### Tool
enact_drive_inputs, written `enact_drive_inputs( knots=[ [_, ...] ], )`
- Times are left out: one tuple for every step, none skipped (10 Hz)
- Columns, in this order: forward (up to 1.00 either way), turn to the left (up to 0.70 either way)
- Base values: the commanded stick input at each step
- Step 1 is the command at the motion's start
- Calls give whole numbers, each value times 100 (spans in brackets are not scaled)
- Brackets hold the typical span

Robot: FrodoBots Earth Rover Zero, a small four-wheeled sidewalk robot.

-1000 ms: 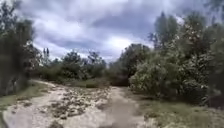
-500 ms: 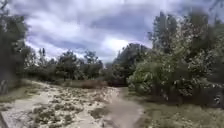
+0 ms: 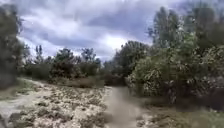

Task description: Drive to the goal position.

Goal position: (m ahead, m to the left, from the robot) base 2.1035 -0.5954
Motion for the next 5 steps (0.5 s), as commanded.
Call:
enact_drive_inputs(
  knots=[
    [85,0],
    [85,0],
    [85,0],
    [85,0],
    [85,0]
  ],
)
